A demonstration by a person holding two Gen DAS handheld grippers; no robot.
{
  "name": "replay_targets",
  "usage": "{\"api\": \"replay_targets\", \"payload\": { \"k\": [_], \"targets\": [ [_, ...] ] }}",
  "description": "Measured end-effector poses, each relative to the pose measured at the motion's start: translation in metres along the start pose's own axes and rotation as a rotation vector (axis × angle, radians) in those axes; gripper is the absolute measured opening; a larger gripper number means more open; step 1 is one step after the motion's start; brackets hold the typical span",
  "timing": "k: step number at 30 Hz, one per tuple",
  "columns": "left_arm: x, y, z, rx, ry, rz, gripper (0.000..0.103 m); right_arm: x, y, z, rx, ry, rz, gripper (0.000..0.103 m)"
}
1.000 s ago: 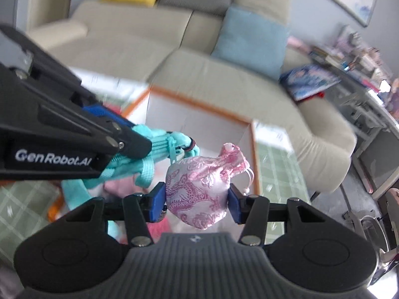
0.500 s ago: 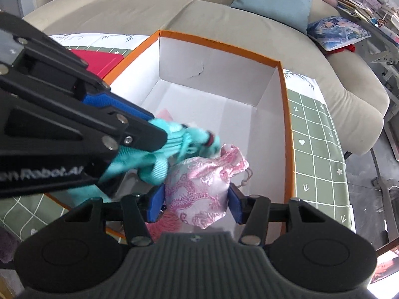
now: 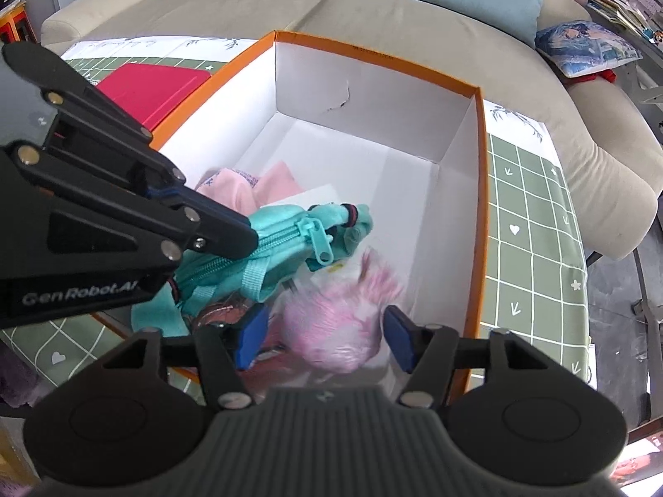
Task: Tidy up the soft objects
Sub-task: 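Open the left tool to drop the teal bag while the right tool releases the pink pouch, then move both tools back over the silver foil bag and brown cloth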
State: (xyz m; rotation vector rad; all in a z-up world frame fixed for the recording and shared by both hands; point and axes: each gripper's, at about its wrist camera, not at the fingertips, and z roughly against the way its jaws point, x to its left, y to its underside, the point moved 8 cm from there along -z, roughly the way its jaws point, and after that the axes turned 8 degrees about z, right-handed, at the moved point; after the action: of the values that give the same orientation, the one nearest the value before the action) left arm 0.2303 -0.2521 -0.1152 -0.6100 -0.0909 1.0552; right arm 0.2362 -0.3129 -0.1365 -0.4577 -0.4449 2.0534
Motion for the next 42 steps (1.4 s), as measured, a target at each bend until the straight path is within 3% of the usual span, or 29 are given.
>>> {"api": "replay_targets", "payload": {
  "k": [4,11,23,31,36,42],
  "targets": [
    [0.001,-0.002,0.004,-0.002,-0.007,0.019,0.008,0.003,0.0,0.004,-0.002,0.009,-0.001,0.07],
    [0.003,-0.003,0.027,-0.04,0.006,0.033,0.017,0.008,-0.002,0.017,-0.013,0.041,0.004,0.072],
    [0.001,0.001,0.088,-0.14,-0.025,-0.009,0.017,0.031,-0.013,0.059,-0.064,0.108,0.025,0.072],
    [0.008,0.017,0.133,-0.244,-0.036,-0.017,0.017,0.07,-0.018,0.093,-0.165,0.153,0.011,0.072],
    [0.018,0.039,0.157,-0.312,-0.021,0.039,0.019,0.1,-0.021,0.11,-0.245,0.186,-0.042,0.072],
    [0.04,0.072,0.175,-0.378,-0.068,0.088,0.019,0.138,-0.02,0.12,-0.33,0.187,-0.105,0.072]
  ]
}}
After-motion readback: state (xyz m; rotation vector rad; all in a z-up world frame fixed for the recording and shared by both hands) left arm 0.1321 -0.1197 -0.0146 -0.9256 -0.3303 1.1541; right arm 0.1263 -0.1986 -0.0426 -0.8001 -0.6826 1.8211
